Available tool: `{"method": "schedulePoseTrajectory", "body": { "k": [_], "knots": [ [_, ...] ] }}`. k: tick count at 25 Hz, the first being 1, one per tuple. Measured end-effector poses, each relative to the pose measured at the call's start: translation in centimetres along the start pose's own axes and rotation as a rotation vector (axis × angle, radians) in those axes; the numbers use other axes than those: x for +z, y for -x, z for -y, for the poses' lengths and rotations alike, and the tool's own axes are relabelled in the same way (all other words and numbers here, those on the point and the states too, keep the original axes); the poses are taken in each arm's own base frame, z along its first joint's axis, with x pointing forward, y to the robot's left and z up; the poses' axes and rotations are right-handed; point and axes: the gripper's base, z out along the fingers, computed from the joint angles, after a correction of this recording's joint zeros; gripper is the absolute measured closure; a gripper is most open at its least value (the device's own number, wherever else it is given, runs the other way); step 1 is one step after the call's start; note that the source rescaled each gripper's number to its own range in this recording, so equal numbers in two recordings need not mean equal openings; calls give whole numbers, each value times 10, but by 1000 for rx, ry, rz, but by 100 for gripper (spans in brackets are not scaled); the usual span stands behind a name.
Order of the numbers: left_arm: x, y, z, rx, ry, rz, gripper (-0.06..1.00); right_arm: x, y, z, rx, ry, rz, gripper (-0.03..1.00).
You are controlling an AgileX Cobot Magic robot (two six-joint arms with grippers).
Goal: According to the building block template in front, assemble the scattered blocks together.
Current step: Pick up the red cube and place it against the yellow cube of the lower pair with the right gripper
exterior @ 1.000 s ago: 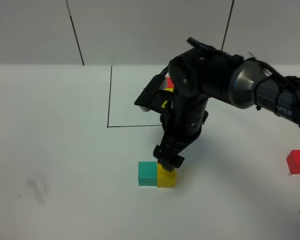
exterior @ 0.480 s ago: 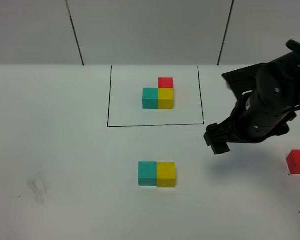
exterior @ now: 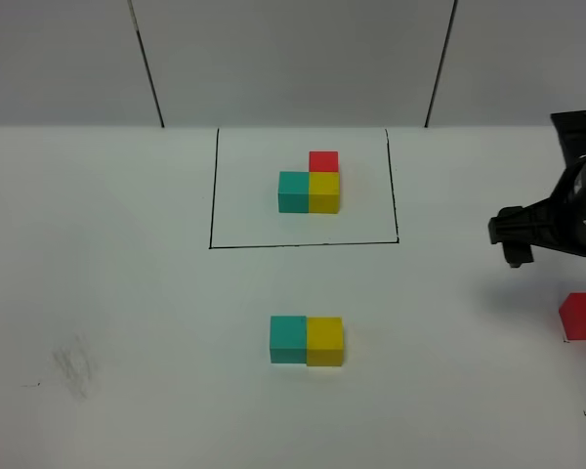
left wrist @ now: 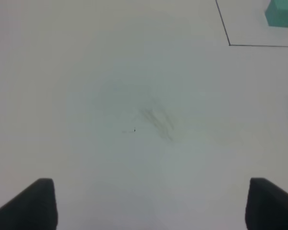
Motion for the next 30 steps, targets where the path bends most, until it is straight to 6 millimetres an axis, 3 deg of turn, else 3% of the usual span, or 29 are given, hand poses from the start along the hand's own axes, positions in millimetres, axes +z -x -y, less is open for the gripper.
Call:
{"method": "schedulePoseTrajectory", "body": {
  "k": [6,10,14,30],
  "knots": [
    [0,0,0,0,0,0,-1,28,2,30,64,-59,-70,14],
    [0,0,0,0,0,0,-1,58,-7,40,70,-69,-126,14],
    [0,0,0,0,0,0,-1,76,-14,46,69,-51,-105,14],
    [0,0,0,0,0,0,-1,110,-26,54,45,-23,-114,18]
  ]
}}
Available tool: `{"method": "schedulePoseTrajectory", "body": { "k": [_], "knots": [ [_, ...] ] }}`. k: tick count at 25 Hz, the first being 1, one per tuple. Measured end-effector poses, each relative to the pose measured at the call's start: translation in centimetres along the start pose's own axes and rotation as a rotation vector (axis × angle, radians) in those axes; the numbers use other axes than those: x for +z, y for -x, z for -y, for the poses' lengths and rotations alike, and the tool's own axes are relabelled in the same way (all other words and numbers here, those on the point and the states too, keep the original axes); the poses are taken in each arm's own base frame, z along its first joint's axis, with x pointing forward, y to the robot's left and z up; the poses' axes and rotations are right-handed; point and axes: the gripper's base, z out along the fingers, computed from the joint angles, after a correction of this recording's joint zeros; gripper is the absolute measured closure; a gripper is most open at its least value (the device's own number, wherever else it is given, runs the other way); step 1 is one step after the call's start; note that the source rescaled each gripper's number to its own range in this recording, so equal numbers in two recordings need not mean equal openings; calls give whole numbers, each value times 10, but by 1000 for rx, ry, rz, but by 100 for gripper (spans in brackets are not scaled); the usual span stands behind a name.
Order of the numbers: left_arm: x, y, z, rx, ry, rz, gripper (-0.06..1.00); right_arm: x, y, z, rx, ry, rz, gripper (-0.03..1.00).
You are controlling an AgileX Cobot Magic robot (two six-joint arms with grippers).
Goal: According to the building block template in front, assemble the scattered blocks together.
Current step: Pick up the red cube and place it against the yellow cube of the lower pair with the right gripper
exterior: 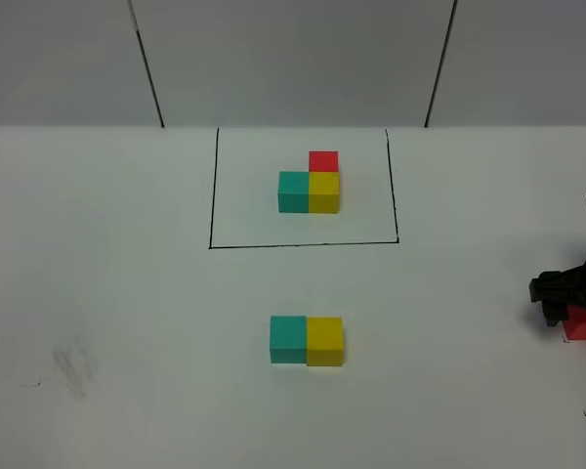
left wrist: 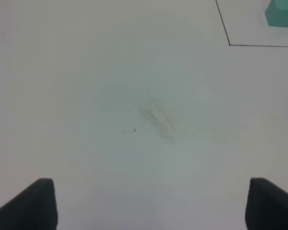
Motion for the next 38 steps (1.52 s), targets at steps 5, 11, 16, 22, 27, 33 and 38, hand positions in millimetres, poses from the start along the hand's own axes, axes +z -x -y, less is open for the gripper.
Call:
{"method": "schedulePoseTrajectory", "body": {
  "k": [5,11,16,22,27,33,38],
  "knots": [
    [0,0,0,0,0,0,-1,5,-1,-1,-15,6,-14,43],
    [0,0,0,0,0,0,-1,5,-1,-1,-46,10,-8,71],
    [0,0,0,0,0,0,-1,1,0,-1,-63,10,0,71],
    [0,0,0,0,0,0,-1,-43,6,-5,-34,33,63,71],
    [0,0,0,0,0,0,-1,-80,17,-34,-23,80,98,71],
    [0,0,0,0,0,0,-1,-113,31,-101,-87,164,175,71],
    [0,0,0,0,0,0,-1,-115,36,-153,-148,180,132,71]
  ]
}}
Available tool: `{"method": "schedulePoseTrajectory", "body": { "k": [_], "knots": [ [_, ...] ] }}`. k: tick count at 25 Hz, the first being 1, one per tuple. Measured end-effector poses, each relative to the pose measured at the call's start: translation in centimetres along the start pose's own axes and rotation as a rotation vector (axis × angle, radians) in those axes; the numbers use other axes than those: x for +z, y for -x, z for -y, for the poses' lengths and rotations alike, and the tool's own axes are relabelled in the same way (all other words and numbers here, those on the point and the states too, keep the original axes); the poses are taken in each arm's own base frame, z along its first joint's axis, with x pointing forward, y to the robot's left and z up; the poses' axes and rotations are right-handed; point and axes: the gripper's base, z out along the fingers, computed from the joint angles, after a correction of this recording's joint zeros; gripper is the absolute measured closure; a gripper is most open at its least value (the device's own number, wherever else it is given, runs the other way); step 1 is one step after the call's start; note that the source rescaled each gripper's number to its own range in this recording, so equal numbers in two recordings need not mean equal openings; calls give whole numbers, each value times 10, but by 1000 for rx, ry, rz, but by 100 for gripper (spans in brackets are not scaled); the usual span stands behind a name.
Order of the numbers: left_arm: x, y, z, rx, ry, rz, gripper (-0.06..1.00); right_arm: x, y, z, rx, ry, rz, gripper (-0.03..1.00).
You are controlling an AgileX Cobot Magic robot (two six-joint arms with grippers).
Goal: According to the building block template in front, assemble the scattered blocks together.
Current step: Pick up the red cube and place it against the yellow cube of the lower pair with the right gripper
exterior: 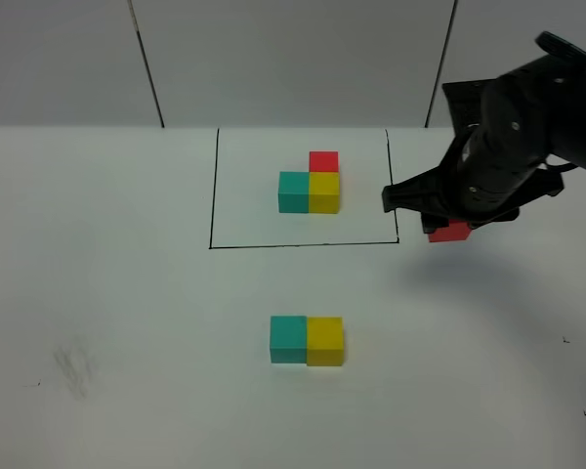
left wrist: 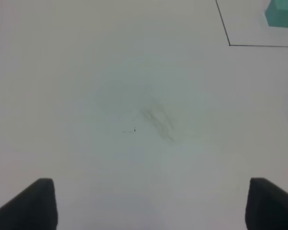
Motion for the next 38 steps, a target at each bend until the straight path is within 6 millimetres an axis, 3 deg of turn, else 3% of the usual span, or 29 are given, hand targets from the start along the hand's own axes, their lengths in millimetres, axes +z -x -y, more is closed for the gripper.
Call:
{"method": "schedulePoseTrajectory", "body": {
  "k": [8,12,20,27,38],
  "knots": [
    [0,0,0,0,0,0,-1,38,6,-40,102,-64,-207,71],
    [0,0,0,0,0,0,-1,41,5,-57,161,-60,-180,71],
    [0,0,0,0,0,0,-1,47,-4,-95,102,-59,-58,71],
    [0,0,0,0,0,0,-1,63,-11,-105,80,-28,-107,71],
    [0,0,0,0,0,0,-1,62,-20,-117,51,0,-126,71]
  ]
}}
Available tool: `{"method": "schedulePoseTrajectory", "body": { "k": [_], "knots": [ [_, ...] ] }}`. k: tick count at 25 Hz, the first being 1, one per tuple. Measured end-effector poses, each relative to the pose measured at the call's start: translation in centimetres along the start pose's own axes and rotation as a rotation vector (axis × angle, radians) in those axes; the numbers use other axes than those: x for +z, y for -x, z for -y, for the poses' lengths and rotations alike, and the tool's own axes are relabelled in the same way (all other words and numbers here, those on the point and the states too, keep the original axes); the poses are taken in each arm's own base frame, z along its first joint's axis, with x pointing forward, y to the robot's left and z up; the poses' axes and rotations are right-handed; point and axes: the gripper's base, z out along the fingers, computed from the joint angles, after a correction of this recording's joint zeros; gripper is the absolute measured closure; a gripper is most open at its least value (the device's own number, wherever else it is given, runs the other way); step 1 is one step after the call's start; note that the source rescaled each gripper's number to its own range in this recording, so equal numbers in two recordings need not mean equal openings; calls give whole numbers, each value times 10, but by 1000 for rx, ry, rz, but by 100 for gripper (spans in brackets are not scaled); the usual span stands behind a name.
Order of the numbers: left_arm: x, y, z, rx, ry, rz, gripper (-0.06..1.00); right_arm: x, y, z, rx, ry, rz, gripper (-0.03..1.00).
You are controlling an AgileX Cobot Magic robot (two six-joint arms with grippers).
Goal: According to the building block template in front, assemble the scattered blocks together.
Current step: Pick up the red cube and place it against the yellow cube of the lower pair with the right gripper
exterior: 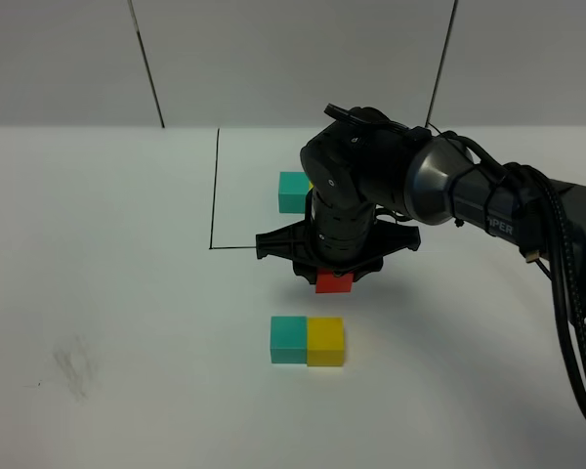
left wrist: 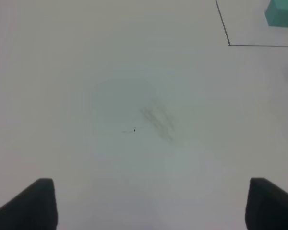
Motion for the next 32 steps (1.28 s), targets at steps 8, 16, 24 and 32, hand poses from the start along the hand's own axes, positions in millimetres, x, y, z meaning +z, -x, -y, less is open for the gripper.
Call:
{"method": "schedulePoseTrajectory", "body": {
  "k": [8,16,24,32],
  "knots": [
    [0,0,0,0,0,0,-1,14,-6,-4,-10,-23,-33,71],
    [0,0,0,0,0,0,-1,18,-7,-4,12,-27,-44,71],
    [0,0,0,0,0,0,-1,30,-11,-5,27,-27,-80,71],
    [0,0,0,0,0,0,-1,31,-11,-6,35,-22,-89,71]
  ]
}}
